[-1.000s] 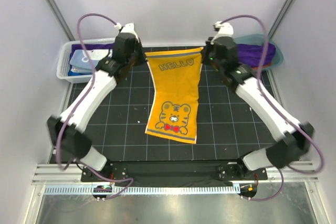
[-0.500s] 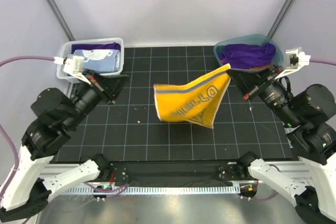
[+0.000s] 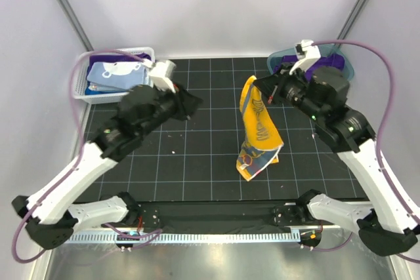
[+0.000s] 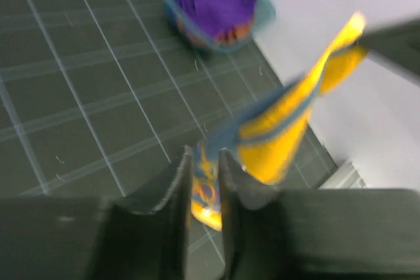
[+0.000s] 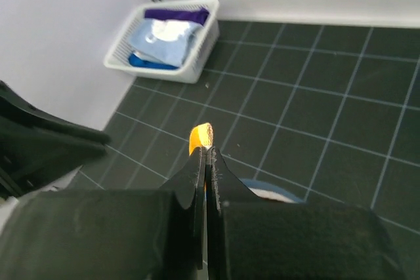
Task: Fold and stack the towels
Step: Flatten out the crumpled towel
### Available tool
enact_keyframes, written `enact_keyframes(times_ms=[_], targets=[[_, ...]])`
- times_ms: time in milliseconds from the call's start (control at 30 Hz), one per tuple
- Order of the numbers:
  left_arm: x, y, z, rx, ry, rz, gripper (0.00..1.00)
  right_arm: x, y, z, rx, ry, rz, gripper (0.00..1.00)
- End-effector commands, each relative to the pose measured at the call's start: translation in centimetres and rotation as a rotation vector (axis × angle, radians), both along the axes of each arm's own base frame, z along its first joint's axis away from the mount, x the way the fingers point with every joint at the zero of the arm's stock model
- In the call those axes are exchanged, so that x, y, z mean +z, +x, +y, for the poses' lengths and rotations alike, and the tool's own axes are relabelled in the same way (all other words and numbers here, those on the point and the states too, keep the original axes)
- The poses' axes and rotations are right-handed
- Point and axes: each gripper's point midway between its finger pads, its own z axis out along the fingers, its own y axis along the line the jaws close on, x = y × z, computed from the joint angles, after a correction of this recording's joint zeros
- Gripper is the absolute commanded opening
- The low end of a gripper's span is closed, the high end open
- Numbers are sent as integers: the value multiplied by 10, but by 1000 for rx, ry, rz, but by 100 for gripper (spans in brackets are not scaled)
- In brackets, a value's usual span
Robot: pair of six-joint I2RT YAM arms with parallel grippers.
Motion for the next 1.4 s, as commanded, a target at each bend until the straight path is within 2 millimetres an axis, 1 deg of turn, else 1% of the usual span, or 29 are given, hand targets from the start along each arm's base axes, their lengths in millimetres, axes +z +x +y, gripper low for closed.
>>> enact_keyframes(times_ms=[0,33,67,100,200,267,300,333,367,400,433,467,500,533,567,600,633,667,700,767,800,867,900,933,1000,1100,1133,1233,1367], targets=[[-37,-6,-37,-147,-75,46,34,9,7,-5,-33,-17,-51,1],[-37,-1,-40,-140,-96,25,41,6,10,-4,-33,-28,-45,1],[-44,2,-41,-130,-95,34,43,1,17,-8,-73,-49,-37,1],[-61,6,-44,-123,-75,59,45,-9,28,-5,-83,-76,-11,1],[-75,15,-49,-113,-57,77,55,-33,48,-1,-116,-133,39,1],[-96,33,-50,-60,-20,114,57,-40,52,1,-122,-135,56,1],[-103,37,-50,-46,-27,140,59,-50,54,1,-127,-138,77,1],[-123,44,-53,-37,-7,181,60,-53,54,0,-132,-137,80,1],[-124,54,-51,-23,-34,183,61,-59,53,-1,-140,-144,93,1],[-130,55,-54,-40,-66,219,62,-73,53,-4,-153,-163,119,1],[-146,57,-54,-47,-78,264,63,-77,51,-13,-189,-174,124,1],[-156,66,-52,-41,-101,289,63,-91,47,-22,-219,-208,162,1],[-155,68,-58,-77,-137,290,63,-111,44,-33,-263,-252,201,1],[-160,69,-60,-83,-156,310,63,-124,45,-53,-359,-295,226,1],[-172,72,-64,-92,-145,332,63,-135,37,-69,-410,-331,252,1],[-173,70,-72,-133,-156,335,63,-163,32,-80,-441,-377,303,1],[-176,70,-77,-155,-163,347,63,-176,32,-94,-486,-377,338,1],[-174,73,-85,-184,-172,353,63,-185,28,-101,-501,-377,356,1],[-189,77,-93,-196,-161,390,62,-210,22,-109,-514,-408,406,1],[-200,79,-105,-236,-165,425,61,-231,19,-126,-577,-424,456,1],[-212,85,-113,-242,-154,448,60,-247,14,-131,-591,-439,496,1],[-222,84,-124,-275,-143,474,59,-256,14,-134,-621,-427,521,1],[-235,86,-130,-286,-131,504,58,-265,12,-138,-642,-445,549,1],[-240,83,-134,-301,-125,514,58,-270,10,-142,-660,-456,565,1],[-252,82,-140,-318,-108,532,58,-286,7,-155,-716,-485,602,1],[-273,79,-146,-333,-86,574,56,-306,3,-164,-745,-470,651,1],[-284,77,-144,-325,-72,597,56,-308,4,-165,-754,-459,650,1],[-300,72,-132,-271,-46,629,57,-315,4,-172,-773,-459,668,1],[-314,64,-116,-200,-31,670,61,-321,7,-173,-769,-441,683,1]])
